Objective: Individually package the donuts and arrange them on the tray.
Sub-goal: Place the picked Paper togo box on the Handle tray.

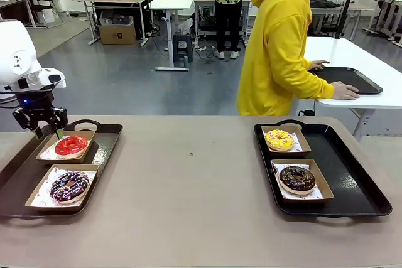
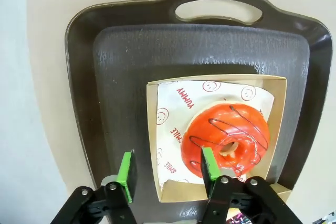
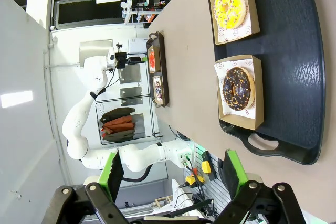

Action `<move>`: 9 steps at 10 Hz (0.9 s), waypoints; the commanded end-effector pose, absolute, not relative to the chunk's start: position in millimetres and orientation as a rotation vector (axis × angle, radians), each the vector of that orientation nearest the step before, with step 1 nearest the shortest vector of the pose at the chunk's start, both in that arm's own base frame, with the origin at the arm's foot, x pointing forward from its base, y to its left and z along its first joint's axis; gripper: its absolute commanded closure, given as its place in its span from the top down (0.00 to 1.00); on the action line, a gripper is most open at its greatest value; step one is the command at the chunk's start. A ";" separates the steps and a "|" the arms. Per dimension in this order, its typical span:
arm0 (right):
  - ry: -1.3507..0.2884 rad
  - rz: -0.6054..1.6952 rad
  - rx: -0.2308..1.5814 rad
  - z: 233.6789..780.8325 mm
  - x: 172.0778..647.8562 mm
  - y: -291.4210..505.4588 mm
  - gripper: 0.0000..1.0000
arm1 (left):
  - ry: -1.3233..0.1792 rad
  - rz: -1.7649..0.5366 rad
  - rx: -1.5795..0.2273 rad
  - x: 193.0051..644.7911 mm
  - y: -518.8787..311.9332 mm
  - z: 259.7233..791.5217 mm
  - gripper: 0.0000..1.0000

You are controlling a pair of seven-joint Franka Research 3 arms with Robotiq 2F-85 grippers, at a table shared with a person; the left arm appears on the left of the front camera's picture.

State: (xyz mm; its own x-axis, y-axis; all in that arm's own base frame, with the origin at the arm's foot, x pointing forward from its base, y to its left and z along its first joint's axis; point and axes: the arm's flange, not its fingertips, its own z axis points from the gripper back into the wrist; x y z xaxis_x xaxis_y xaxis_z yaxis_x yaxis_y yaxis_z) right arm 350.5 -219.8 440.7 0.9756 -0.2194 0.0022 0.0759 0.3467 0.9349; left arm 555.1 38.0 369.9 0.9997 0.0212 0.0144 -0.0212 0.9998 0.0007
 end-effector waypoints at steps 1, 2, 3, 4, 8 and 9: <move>-0.137 -0.189 1.206 442.3 349.2 -218.6 1.00 | -0.011 0.003 -0.014 548.0 39.3 373.7 1.00; -0.137 -0.189 1.206 442.3 349.2 -218.6 1.00 | -0.013 0.002 -0.021 545.5 40.0 376.1 0.81; -0.137 -0.189 1.206 442.3 349.2 -218.6 1.00 | -0.013 -0.007 -0.027 545.5 41.0 378.9 1.00; -0.137 -0.189 1.206 442.3 349.2 -218.6 1.00 | -0.013 -0.006 -0.044 540.5 41.8 380.1 1.00; -0.137 -0.189 1.206 442.3 349.2 -218.6 1.00 | -0.025 0.067 -0.466 473.5 102.8 432.6 1.00; -0.137 -0.189 1.206 442.3 349.2 -218.6 1.00 | -0.050 0.041 -0.602 452.3 132.3 450.8 1.00</move>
